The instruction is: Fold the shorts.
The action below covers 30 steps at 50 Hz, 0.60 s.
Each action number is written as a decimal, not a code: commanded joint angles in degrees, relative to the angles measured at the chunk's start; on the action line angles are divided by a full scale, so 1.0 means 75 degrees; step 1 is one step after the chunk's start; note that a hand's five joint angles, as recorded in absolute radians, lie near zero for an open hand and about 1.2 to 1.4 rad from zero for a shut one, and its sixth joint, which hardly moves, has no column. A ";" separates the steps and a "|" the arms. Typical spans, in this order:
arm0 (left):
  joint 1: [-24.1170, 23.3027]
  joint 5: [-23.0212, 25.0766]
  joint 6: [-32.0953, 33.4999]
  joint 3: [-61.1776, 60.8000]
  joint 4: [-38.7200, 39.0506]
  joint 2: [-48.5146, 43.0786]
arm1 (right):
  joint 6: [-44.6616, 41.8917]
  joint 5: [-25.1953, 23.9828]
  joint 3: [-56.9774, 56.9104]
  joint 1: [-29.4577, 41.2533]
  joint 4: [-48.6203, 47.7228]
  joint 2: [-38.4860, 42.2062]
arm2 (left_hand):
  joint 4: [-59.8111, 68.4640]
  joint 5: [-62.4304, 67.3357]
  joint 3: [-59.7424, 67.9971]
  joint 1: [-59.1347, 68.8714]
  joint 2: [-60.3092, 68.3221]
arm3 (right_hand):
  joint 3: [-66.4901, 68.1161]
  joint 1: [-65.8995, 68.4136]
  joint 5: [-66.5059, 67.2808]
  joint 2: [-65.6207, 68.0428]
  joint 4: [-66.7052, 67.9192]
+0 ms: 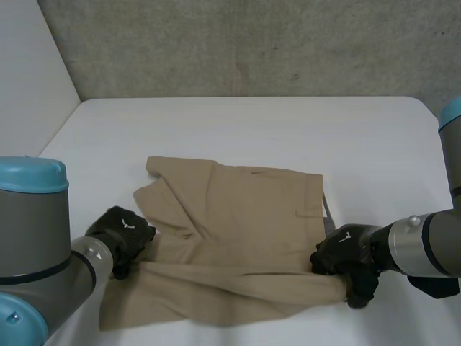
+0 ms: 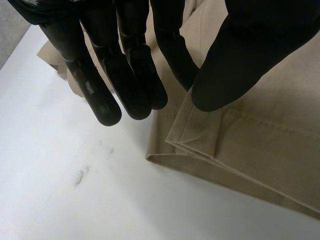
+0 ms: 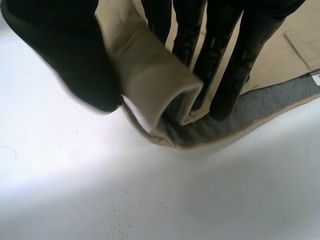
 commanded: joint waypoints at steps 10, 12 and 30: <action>0.0006 -0.0030 0.0026 0.1275 0.1050 -0.0214 | 0.0417 0.0560 -0.0773 0.0321 -0.2933 0.0084 | 0.1478 0.1918 0.1592 0.2117 0.1551 | 0.3450 0.4789 0.3574 0.3282 0.3455; 0.0006 -0.0053 0.0026 0.1792 0.1391 -0.0238 | 0.0558 0.0794 -0.1113 0.0508 -0.3425 0.0108 | 0.1478 0.1918 0.1592 0.2117 0.1551 | 0.3450 0.4789 0.3574 0.3282 0.3455; 0.0018 -0.1108 -0.1284 0.4914 0.5647 0.0979 | 0.2281 0.1979 -0.2462 0.1013 -1.1304 -0.1041 | 0.1478 0.1918 0.1592 0.2117 0.1551 | 0.3450 0.4789 0.3574 0.3282 0.3455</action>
